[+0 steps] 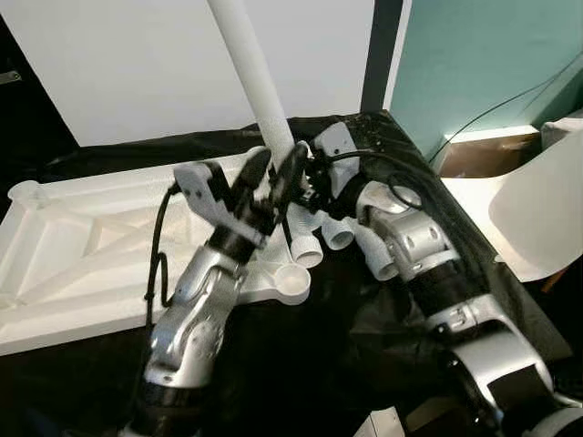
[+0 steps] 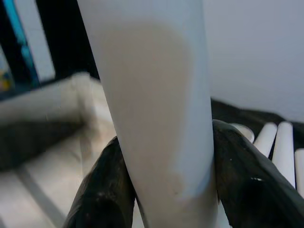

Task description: Building children table

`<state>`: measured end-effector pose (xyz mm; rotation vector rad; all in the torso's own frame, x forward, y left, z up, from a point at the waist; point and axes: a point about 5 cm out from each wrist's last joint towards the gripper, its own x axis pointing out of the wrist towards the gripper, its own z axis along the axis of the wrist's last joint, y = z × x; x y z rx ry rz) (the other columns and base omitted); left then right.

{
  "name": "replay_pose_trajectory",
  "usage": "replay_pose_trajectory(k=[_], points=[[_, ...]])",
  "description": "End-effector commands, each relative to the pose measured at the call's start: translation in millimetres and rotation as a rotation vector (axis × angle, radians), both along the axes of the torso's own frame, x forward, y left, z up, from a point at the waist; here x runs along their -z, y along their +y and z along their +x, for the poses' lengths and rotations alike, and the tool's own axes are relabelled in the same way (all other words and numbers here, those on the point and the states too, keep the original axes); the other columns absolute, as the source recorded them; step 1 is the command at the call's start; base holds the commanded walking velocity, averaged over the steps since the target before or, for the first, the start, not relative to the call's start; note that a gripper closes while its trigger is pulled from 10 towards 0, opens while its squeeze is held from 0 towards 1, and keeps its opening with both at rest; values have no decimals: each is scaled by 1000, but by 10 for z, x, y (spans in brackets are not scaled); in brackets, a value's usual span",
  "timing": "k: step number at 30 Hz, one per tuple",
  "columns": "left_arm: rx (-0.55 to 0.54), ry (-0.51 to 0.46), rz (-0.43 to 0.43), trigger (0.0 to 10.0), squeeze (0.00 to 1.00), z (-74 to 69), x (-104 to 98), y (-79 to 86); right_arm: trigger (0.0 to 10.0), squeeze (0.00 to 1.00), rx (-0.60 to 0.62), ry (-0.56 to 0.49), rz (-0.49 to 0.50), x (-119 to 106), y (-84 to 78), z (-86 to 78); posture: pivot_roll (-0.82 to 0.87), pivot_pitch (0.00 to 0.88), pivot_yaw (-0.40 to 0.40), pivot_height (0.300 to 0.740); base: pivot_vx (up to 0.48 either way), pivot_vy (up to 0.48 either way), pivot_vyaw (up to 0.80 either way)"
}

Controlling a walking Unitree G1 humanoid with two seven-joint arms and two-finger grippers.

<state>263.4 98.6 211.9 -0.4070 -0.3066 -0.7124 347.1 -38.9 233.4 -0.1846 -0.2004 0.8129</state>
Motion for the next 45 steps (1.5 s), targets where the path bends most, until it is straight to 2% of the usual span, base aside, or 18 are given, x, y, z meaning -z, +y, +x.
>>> replay_pose_trajectory(k=[1, 2, 3, 4, 6, 8, 13, 22, 28, 29, 30, 33, 36, 37, 38, 39, 44, 45], points=[[264, -89, 82, 10000, 0, -129, 27, -102, 0, 0, 7, -13, 49, -97, 12, -38, -13, 0, 47, 740, 0, 0, 0], [297, -79, 148, 10000, 0, -161, 97, -82, 3686, 0, 9, -4, 61, -81, 37, -76, -12, 0, 45, 740, 0, 0, 0], [297, -79, 148, 10000, 0, -161, 97, -82, 3686, 0, 9, -4, 61, -81, 37, -76, -12, 0, 45, 740, 0, 0, 0], [328, -62, 221, 10000, 0, -195, 174, -60, 10000, 0, 6, 5, 65, -45, 61, -122, -10, 0, 44, 740, 0, 0, 0], [349, -50, 268, 10000, 0, -218, 221, -46, 10000, 0, 6, 12, 68, -20, 77, -156, -10, 0, 44, 740, 0, 0, 0], [404, -7, 425, 10000, 0, -289, 389, 13, 10000, 0, -11, 37, 63, 58, 68, -248, -9, 0, 42, 740, 0, 0, 0], [478, 55, 574, 10000, 0, -393, 594, 54, 10000, 0, 0, 65, 66, 84, -71, -317, -13, 0, 39, 740, 0, 0, 0], [448, 79, 670, 10000, 0, -371, 761, 87, 10000, 0, -49, 96, 75, 125, -110, -459, -21, 0, 40, 740, 0, 0, 0], [388, 52, 640, 10000, 0, -277, 705, 120, 10000, 0, -56, 102, 72, 109, -142, -496, -22, 0, 40, 740, 0, 0, 0], [298, 18, 584, 10000, 0, -180, 618, 160, 10000, 0, -46, 103, 65, 116, -177, -495, -23, 0, 44, 740, 0, 0, 0], [133, -60, 439, 10000, 0, -39, 392, 283, 10000, 0, -24, 104, 53, 128, -243, -491, -27, 0, 46, 740, 0, 0, 0], [64, -91, 347, 10000, 0, -3, 264, 387, 10000, 0, -12, 101, 49, 128, -267, -485, -27, 0, 48, 740, 0, 0, 0], [57, -96, 330, 10000, 0, -1, 242, 410, 10000, 0, -10, 102, 50, 127, -269, -485, -27, 0, 48, 740, 0, 0, 0], [43, -114, 309, 10000, 761, -17, 194, 495, 10000, 0, -2, 104, 51, 121, -280, -478, -23, 0, 46, 740, 0, 0, 0], [39, -119, 309, 10000, 761, -20, 184, 518, 10000, 0, 1, 105, 50, 119, -285, -475, -23, 0, 46, 740, 0, 0, 0], [37, -123, 307, 10000, 996, -24, 173, 540, 10000, 0, 5, 107, 48, 120, -291, -467, -20, 0, 44, 740, 0, 0, 0], [40, -148, 264, 10000, 949, -44, 106, 581, 10000, 0, 13, 112, 29, 139, -307, -441, -18, 0, 43, 740, 0, 0, 0], [75, -174, 209, 10000, 788, -78, 45, 559, 10000, 0, 14, 116, 10, 154, -304, -431, -17, 0, 40, 740, 0, 0, 0]])
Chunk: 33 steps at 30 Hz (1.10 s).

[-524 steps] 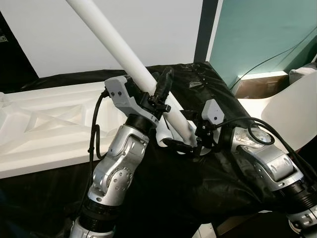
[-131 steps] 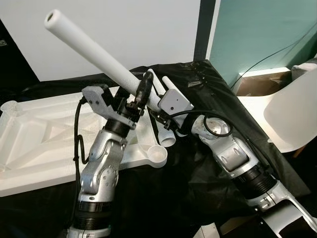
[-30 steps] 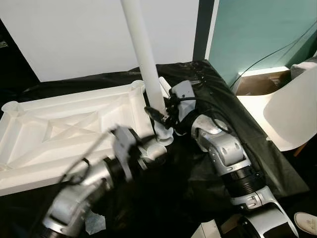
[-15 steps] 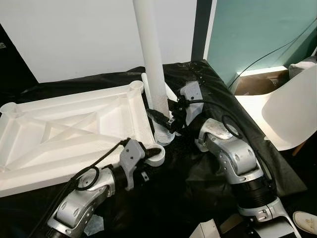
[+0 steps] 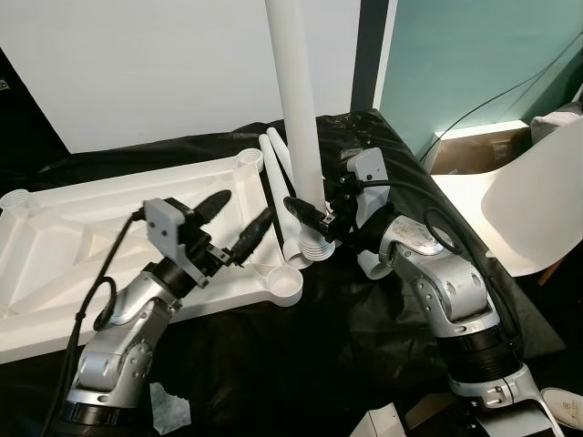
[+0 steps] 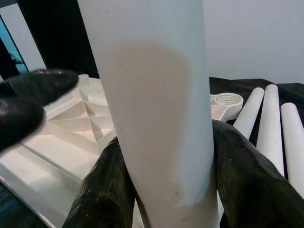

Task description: Building children table

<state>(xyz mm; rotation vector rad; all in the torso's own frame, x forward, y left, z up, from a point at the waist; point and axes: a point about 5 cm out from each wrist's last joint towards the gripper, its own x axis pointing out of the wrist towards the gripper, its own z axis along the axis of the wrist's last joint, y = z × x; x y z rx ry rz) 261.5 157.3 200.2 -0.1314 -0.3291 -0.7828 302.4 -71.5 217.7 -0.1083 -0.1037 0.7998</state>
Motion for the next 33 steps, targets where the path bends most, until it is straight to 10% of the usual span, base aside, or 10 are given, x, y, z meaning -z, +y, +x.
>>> replay_pose_trajectory(k=[1, 3, 6, 26, 28, 29, 33], points=[[66, -41, -34, 10000, 788, -59, -72, -28, 10000, 0, -4, 1, -22, -3, 23, 16, -17, 0, 40, 740, 0, 0, 0], [109, -71, -87, 10000, 408, -96, -156, -78, 10000, 0, -10, 2, -36, 0, 48, 16, -17, 0, 38, 740, 0, 0, 0], [129, -95, -140, 10000, 239, -99, -257, -138, 10000, 0, -20, -1, -54, 2, 80, 10, -16, 0, 36, 740, 0, 0, 0], [79, -109, -287, 10000, 0, 171, -559, -503, 10000, 0, -62, -89, -218, 93, 187, -93, -21, 0, 40, 740, 0, 0, 0], [56, -109, -287, 8157, 0, 207, -567, -501, 10000, 0, -62, -97, -227, 95, 189, -98, -22, 0, 42, 740, 0, 0, 0], [46, -119, -306, 0, 0, 234, -603, -510, 10000, 0, -60, -104, -241, 114, 191, -111, -26, 0, 47, 740, 0, 0, 0], [61, -130, -310, 0, 0, 222, -624, -531, 10000, 0, -55, -109, -249, 129, 193, -121, -28, 0, 49, 740, 0, 0, 0]])
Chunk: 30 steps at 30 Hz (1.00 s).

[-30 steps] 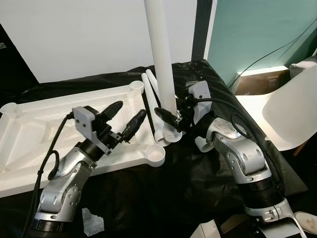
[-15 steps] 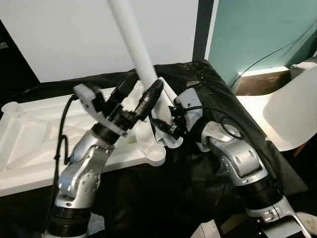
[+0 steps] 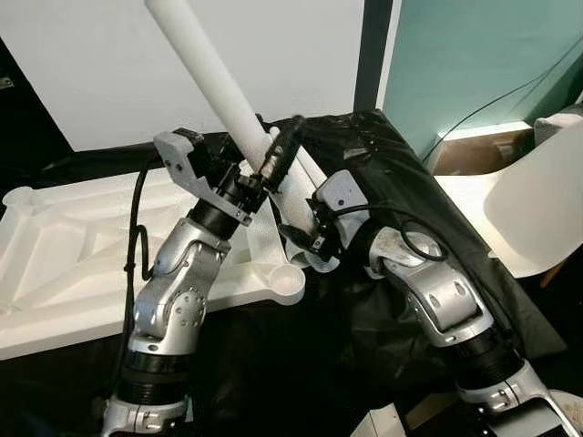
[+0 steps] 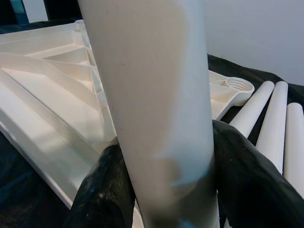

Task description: Building children table

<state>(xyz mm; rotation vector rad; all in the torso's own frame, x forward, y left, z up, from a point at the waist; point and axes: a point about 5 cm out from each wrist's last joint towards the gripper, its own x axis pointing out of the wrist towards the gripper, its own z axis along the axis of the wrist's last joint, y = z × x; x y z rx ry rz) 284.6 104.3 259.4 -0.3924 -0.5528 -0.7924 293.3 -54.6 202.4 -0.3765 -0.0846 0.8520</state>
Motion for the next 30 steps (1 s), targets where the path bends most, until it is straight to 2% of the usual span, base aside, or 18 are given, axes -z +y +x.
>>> replay_pose_trajectory(k=[1, 2, 6, 7, 8, 9, 10, 18, 20, 25, 30], points=[[8, -23, 12, 0, 0, -19, -15, -12, 10000, 0, -8, -32, 3, -26, 23, -34, -29, 0, 49, 740, 0, 0, 0], [8, -23, 14, 0, 0, -21, -10, -14, 10000, 745, -7, -34, 4, -28, 23, -35, -29, 0, 49, 740, 0, 0, 0], [8, -22, 15, 0, 0, -22, -6, -16, 10000, 745, -5, -39, 7, -36, 25, -34, -28, 0, 49, 740, 0, 0, 0], [9, -22, 17, 0, 0, -25, -2, -20, 10000, 1000, -4, -43, 11, -51, 28, -33, -27, 0, 49, 740, 0, 0, 0], [10, -23, 25, 0, 0, -29, 8, -33, 10000, 886, -3, -52, 15, -81, 32, -32, -25, 0, 48, 740, 0, 0, 0], [10, -23, 25, 0, 0, -29, 8, -33, 10000, 886, -3, -52, 15, -81, 32, -32, -25, 0, 48, 740, 0, 0, 0], [9, -24, 32, 0, 0, -32, 17, -47, 10000, 0, -5, -64, 15, -117, 37, -36, -25, 0, 48, 740, 0, 0, 0], [-14, -27, 74, 0, 0, -27, 54, -65, 10000, 0, -12, -94, 8, -294, 36, -90, -24, 0, 47, 740, 0, 0, 0], [-25, -27, 97, 0, 0, -17, 74, -66, 10000, 0, 1, -48, -11, -361, -39, -141, -25, 0, 46, 740, 0, 0, 0], [-25, -26, 97, 0, 0, -9, 78, -75, 10000, 0, 18, -4, -33, -319, -108, -147, -45, 0, 48, 740, 0, 0, 0], [-16, -32, 98, 0, 0, 2, 70, -115, 10000, 0, 60, 36, -66, -197, -153, -70, -51, 0, 49, 740, 0, 0, 0]])
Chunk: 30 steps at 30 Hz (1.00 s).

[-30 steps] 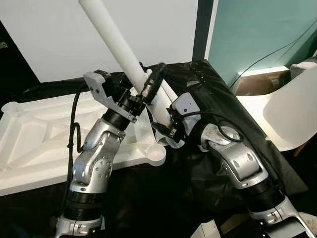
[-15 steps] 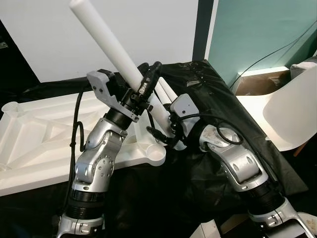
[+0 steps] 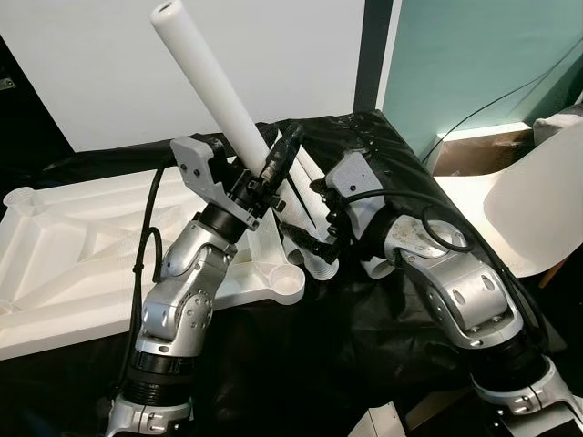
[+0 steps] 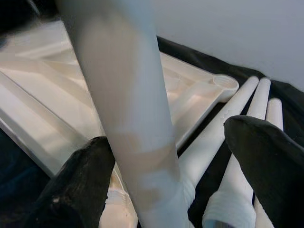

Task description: Building children table

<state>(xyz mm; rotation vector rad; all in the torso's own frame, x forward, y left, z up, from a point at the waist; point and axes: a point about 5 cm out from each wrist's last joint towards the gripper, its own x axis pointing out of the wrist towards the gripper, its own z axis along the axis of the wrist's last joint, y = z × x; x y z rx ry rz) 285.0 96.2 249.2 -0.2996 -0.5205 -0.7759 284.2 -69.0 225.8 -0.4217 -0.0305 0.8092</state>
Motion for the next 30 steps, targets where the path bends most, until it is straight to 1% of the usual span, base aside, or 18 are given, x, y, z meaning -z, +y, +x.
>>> replay_pose_trajectory(k=[1, 7, 8, 9, 10, 11, 12, 13, 14, 19, 20, 22, 23, 25, 26, 28, 29, 30], points=[[27, -35, 10, 0, 0, 1, -38, -42, 10000, 0, 9, 23, -13, 63, 1, 33, -51, 0, 49, 740, 0, 0, 0], [25, -42, 9, 0, 0, 2, -51, -49, 10000, 0, -13, 58, -29, 153, 57, 59, -49, 0, 46, 740, 0, 0, 0], [25, -43, 10, 0, 0, 1, -51, -49, 9412, 0, -13, 65, -31, 152, 58, 54, -49, 0, 46, 740, 0, 0, 0], [23, -45, 9, 0, 0, -3, -52, -49, 9412, 0, -17, 74, -34, 162, 65, 61, -38, 0, 40, 740, 0, 0, 0], [20, -46, 8, 0, 0, -9, -52, -47, 3529, 0, -25, 85, -33, 172, 74, 66, -34, 0, 38, 740, 0, 0, 0], [17, -46, 7, 0, 0, -13, -51, -45, 1804, 0, -32, 93, -33, 178, 81, 70, -31, 0, 38, 740, 0, 0, 0], [14, -47, 7, 0, 0, -17, -49, -41, 510, 0, -38, 100, -30, 185, 88, 73, -27, 0, 36, 740, 0, 0, 0], [14, -47, 7, 0, 0, -17, -49, -41, 510, 0, -38, 100, -30, 185, 88, 73, -27, 0, 36, 740, 0, 0, 0], [12, -47, 7, 0, 0, -21, -49, -37, 0, 0, -42, 102, -30, 188, 92, 77, -22, 0, 36, 740, 0, 0, 0], [5, -47, 10, 0, 0, -22, -46, -19, 0, 0, -54, 101, -27, 184, 102, 85, -18, 0, 38, 740, 0, 0, 0], [2, -47, 11, 0, 408, -20, -47, -10, 0, 0, -59, 98, -22, 167, 105, 89, -18, 0, 40, 740, 0, 0, 0], [0, -48, 10, 0, 408, -18, -50, -7, 0, 0, -59, 95, -19, 155, 104, 91, -18, 0, 40, 740, 0, 0, 0], [-3, -48, 4, 0, 996, -14, -58, -1, 0, 0, -57, 93, -15, 140, 104, 96, -20, 0, 42, 740, 0, 0, 0], [-5, -48, -1, 0, 996, -12, -63, 3, 0, 0, -57, 91, -13, 131, 103, 99, -20, 0, 42, 740, 0, 0, 0], [4, -51, -21, 10000, 1000, -19, -93, 8, 0, 0, -52, 87, -6, 103, 99, 105, -24, 0, 47, 740, 0, 0, 0], [12, -53, -35, 10000, 1000, -25, -114, 11, 0, 0, -49, 84, 0, 85, 95, 108, -24, 0, 47, 740, 0, 0, 0], [23, -53, -54, 10000, 35, -31, -141, 13, 0, 0, -43, 82, 8, 63, 89, 114, -26, 0, 49, 740, 0, 0, 0], [23, -53, -54, 10000, 35, -31, -141, 13, 0, 0, -43, 82, 8, 63, 89, 114, -26, 0, 49, 740, 0, 0, 0]])
